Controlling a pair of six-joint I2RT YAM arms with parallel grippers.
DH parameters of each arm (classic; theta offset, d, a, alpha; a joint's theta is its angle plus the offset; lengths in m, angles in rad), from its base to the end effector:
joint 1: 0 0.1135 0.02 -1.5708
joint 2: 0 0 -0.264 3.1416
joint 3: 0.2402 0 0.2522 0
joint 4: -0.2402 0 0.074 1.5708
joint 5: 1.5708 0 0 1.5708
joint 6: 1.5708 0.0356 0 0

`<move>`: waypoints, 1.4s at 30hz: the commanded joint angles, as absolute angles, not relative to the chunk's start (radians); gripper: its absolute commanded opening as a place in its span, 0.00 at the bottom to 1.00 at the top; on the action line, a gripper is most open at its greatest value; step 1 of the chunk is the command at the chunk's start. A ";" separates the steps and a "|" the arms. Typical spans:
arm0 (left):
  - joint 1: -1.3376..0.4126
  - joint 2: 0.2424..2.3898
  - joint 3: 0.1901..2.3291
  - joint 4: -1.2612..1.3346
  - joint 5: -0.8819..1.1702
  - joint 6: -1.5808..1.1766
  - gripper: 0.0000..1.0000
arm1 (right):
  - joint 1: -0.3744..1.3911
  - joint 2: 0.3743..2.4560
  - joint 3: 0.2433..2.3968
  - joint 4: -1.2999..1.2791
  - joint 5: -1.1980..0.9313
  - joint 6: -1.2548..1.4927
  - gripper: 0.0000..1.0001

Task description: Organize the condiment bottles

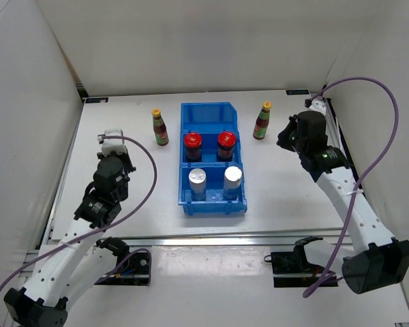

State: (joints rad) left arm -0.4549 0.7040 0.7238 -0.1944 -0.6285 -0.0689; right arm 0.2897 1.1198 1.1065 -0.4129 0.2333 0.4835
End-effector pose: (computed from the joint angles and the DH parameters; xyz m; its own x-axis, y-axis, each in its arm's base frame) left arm 0.1563 -0.0531 0.3314 -0.1443 0.0086 -0.9895 -0.1750 0.9840 0.0341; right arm 0.2415 0.0634 0.3629 -0.3862 0.3568 -0.8506 0.1167 0.9336 0.3387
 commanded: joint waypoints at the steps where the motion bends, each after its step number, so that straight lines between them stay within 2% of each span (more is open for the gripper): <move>1: -0.420 0.654 0.681 -0.150 -0.660 -0.048 0.11 | 0.278 1.143 1.149 -0.428 0.204 0.495 0.23; 3: -0.411 0.653 0.681 -0.126 -0.660 -0.048 0.11 | 0.278 1.143 1.149 -0.428 0.204 0.506 0.94; 4: -0.400 0.678 0.681 -0.115 -0.650 -0.035 0.11 | 0.278 1.152 1.149 -0.428 0.204 0.506 1.00; 5: -0.400 0.690 0.681 -0.115 -0.650 -0.020 0.14 | 0.278 1.164 1.161 -0.437 0.204 0.506 0.99; 6: -0.387 0.705 0.681 -0.115 -0.617 -0.020 0.25 | 0.278 1.164 1.161 -0.446 0.195 0.493 0.54; 7: -0.387 0.718 0.681 -0.104 -0.608 -0.009 0.44 | 0.278 1.178 1.173 -0.455 0.186 0.473 0.01; 8: -0.387 0.718 0.645 -0.082 -0.607 0.001 0.85 | 0.278 1.189 1.187 -0.475 0.202 0.482 0.00; 9: -0.387 0.718 0.626 -0.057 -0.598 0.002 1.00 | 0.278 1.189 1.198 -0.476 0.215 0.482 0.00; 10: -0.387 0.718 0.608 -0.022 -0.618 -0.009 1.00 | 0.264 1.210 1.209 -0.476 0.234 0.482 0.00; 11: -0.377 0.732 0.583 -0.021 -0.638 -0.037 1.00 | 0.250 1.225 1.224 -0.463 0.235 0.470 0.06; 12: -0.377 0.741 0.574 -0.021 -0.684 -0.050 1.00 | 0.233 1.248 1.267 -0.453 0.166 0.418 0.70; 13: -0.377 0.741 0.574 -0.021 -0.704 -0.064 1.00 | 0.219 1.305 1.296 -0.453 0.141 0.396 1.00; 17: -0.377 0.709 0.517 0.024 -0.704 -0.074 1.00 | 0.219 1.440 1.411 -0.416 0.101 0.253 1.00; 20: -0.377 0.684 0.491 0.064 -0.764 -0.074 1.00 | 0.219 1.413 1.249 -0.123 0.060 0.151 1.00; 23: -0.377 0.646 0.468 0.098 -0.776 -0.052 1.00 | 0.209 1.454 1.232 -0.025 0.046 0.115 1.00; 28: -0.377 0.635 0.442 0.121 -0.732 -0.052 1.00 | 0.209 1.563 1.138 0.314 0.046 0.014 1.00; 42: -0.387 0.617 0.403 0.179 -0.713 -0.054 1.00 | 0.218 1.900 1.354 0.354 0.123 0.000 1.00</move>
